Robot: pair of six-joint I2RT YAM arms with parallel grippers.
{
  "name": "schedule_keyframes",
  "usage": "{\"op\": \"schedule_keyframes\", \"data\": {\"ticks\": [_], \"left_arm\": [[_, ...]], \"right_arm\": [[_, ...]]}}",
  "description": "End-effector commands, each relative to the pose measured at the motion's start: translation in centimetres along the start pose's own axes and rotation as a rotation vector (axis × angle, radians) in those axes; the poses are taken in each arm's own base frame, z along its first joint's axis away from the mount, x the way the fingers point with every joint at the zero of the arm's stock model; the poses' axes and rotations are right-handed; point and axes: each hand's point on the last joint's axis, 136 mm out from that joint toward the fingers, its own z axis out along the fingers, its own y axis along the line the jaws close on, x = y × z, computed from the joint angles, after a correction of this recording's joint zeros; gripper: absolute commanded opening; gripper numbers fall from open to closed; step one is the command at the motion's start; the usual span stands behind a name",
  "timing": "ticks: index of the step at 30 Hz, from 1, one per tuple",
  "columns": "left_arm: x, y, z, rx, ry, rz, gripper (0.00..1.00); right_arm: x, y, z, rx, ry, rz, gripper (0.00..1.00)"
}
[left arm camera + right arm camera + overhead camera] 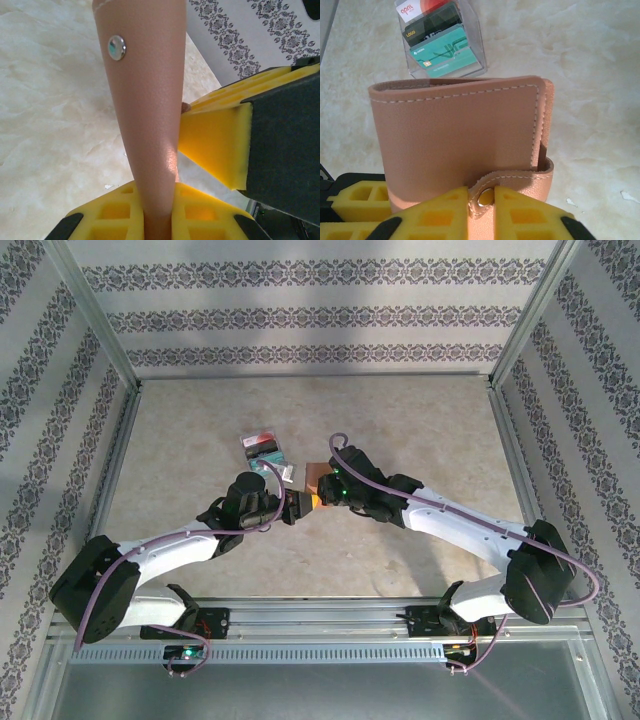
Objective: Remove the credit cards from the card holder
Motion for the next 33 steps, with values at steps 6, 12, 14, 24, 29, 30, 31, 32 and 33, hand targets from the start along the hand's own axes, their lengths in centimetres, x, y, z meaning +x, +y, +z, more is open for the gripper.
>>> {"op": "schedule_keyframes", "data": {"ticks": [6, 12, 14, 24, 29, 30, 31, 32, 33], "left_arm": [[-1.7, -3.0, -0.7, 0.091, -0.071, 0.044, 0.00], [-1.7, -1.9, -0.8, 0.038, -0.082, 0.014, 0.00], [-1.6, -1.6, -0.8, 0.024, -0.082, 0.011, 0.00], [-1.8, -1.5, -1.0, 0.013, -0.086, 0.014, 0.00], [-1.6, -1.7, -1.4, 0.023, -0.065, 0.041, 0.00], [-1.7, -1.9, -1.6, 0.031, -0.061, 0.050, 0.00], [-1.8, -2.1, -1.7, 0.039, -0.058, 0.056, 0.00], [-1.8, -2.3, -1.8, 0.047, -0.054, 0.065, 0.00], [-1.9, -2.4, -2.0, 0.055, -0.052, 0.070, 0.00]], "right_arm": [[-0.8, -2.8, -0.8, 0.067, -0.046, 0.031, 0.00], [-0.6, -3.7, -1.6, 0.064, -0.055, 0.040, 0.00], [-0.6, -4.0, -1.9, 0.055, -0.059, 0.047, 0.00], [-0.5, -4.4, -2.7, 0.007, -0.052, 0.038, 0.16], [-1.2, -5.7, -3.7, 0.008, -0.075, 0.053, 0.29], [-1.3, -5.7, -3.9, -0.013, -0.078, 0.056, 0.34], [-1.5, -5.8, -4.1, -0.030, -0.082, 0.058, 0.37], [-1.6, -5.7, -4.3, -0.050, -0.089, 0.062, 0.41], [-1.8, -5.7, -4.5, -0.069, -0.095, 0.065, 0.45]]}}
